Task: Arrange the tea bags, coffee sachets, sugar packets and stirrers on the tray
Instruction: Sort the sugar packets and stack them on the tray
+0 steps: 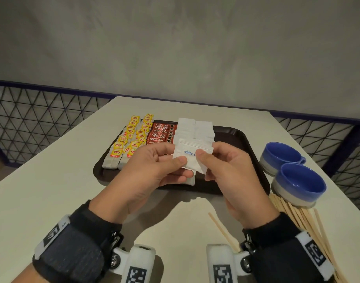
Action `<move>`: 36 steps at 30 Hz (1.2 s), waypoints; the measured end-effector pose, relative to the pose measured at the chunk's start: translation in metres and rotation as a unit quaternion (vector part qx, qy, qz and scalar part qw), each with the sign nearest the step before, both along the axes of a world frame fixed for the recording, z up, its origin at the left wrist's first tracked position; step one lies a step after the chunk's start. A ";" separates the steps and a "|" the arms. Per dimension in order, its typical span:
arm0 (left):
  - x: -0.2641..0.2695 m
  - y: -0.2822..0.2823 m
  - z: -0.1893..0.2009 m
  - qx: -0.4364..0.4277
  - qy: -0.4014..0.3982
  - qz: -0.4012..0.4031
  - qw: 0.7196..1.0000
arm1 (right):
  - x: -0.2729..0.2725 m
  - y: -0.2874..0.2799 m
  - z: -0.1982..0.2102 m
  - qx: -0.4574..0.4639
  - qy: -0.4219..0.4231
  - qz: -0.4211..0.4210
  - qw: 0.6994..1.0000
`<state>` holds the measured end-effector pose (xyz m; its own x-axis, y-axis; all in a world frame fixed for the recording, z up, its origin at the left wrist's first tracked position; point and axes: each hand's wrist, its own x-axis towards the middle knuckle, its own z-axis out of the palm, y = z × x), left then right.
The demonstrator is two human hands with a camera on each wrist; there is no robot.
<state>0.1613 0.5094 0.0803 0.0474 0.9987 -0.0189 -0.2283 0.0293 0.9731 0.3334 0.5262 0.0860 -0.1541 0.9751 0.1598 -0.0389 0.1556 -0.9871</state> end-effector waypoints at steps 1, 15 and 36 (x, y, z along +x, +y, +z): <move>0.000 0.000 0.000 -0.002 0.002 0.005 1.000 | 0.004 0.000 0.006 0.000 -0.014 0.002 1.000; -0.023 0.009 0.007 0.013 -0.090 0.136 0.987 | 0.044 0.070 0.034 -0.153 -0.228 -0.057 0.960; -0.025 0.011 0.007 0.022 -0.095 0.149 0.984 | 0.009 0.078 0.013 -0.173 -0.472 0.026 0.864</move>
<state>0.1366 0.5203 0.0875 -0.2499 0.9683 0.0062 -0.3974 -0.1084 0.9112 0.3424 0.6041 0.0990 -0.1011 0.9270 -0.3612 0.8109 -0.1335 -0.5697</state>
